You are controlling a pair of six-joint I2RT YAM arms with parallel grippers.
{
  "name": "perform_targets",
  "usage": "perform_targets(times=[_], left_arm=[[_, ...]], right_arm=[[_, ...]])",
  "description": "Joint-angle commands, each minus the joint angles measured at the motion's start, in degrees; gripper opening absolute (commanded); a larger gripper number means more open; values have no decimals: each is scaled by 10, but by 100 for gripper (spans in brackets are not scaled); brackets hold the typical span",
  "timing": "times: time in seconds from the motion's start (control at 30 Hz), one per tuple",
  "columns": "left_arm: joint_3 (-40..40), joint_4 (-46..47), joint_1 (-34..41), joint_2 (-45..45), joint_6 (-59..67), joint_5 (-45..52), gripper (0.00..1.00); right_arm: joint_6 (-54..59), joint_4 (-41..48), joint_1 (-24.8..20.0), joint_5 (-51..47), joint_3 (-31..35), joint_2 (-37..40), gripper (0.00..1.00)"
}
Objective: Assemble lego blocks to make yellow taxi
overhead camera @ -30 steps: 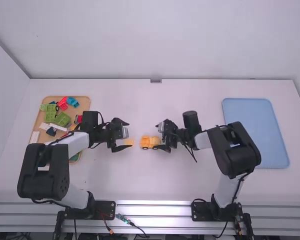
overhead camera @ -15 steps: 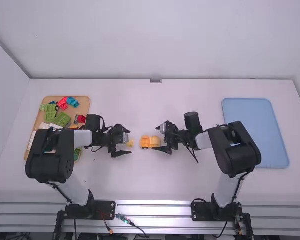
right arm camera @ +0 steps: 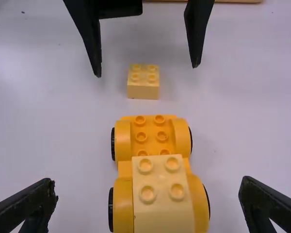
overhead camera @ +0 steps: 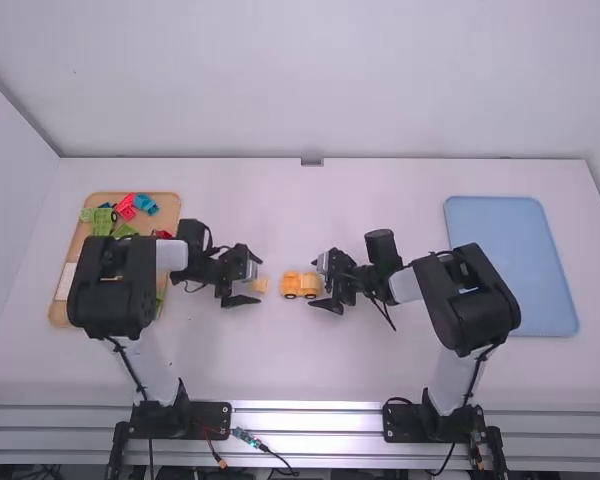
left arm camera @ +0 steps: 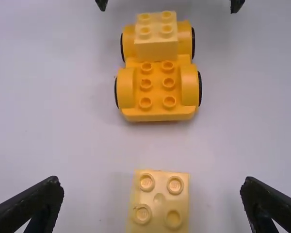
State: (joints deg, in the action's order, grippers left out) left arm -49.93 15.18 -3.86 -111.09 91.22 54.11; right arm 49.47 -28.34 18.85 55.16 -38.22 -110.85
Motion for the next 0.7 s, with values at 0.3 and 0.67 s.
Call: perform_targets(times=[0.3,0.67], left_arm=[[-7,10,-7,-20,58,38,94],[18,-36,-8,-20,23,64,94]], right_arm=[[0,-7,-4,5,3,-20,100],[-1,-43,-1,40,3,-54,99]])
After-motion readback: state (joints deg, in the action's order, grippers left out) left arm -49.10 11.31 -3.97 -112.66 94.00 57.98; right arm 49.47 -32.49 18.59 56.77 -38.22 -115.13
